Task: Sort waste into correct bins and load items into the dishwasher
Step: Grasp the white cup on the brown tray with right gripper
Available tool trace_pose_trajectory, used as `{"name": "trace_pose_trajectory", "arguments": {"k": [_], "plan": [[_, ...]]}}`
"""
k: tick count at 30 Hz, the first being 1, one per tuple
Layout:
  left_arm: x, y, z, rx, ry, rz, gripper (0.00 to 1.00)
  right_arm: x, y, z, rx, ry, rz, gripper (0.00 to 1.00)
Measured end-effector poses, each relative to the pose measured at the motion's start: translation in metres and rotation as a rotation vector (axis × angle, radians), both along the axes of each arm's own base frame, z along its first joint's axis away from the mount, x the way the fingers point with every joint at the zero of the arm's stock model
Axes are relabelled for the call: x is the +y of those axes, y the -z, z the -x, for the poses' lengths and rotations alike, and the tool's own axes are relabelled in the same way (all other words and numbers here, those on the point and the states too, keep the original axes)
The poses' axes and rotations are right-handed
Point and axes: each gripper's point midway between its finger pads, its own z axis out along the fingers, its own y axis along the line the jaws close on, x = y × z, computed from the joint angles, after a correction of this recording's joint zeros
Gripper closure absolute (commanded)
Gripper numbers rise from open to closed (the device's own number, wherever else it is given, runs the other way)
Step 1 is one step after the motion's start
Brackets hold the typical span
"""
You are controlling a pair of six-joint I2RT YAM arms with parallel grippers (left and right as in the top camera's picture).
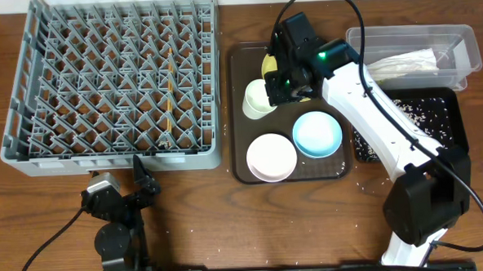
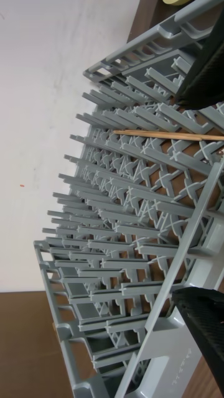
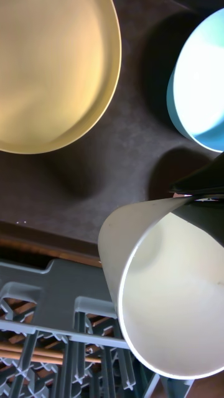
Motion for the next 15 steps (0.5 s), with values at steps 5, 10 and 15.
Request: {"name": "trace_pose_trajectory", "arguments": {"k": [5,10,15], "plan": [[-0.0001,0.0000,0.0000,0.000,0.000,0.000,0.08,-0.0015,0.0000,-0.0009,0.000,0.003,0.000,0.99],[0.0000,0.0001,0.0000,0.000,0.000,0.000,0.08,-0.0026,0.0000,-0.0016,-0.001,0.006,0.000,0.99],[0.0000,0.0001,0.0000,0.000,0.000,0.000,0.07,-0.0026,0.0000,-0.0016,-0.001,0.004,0.001,0.99]]}}
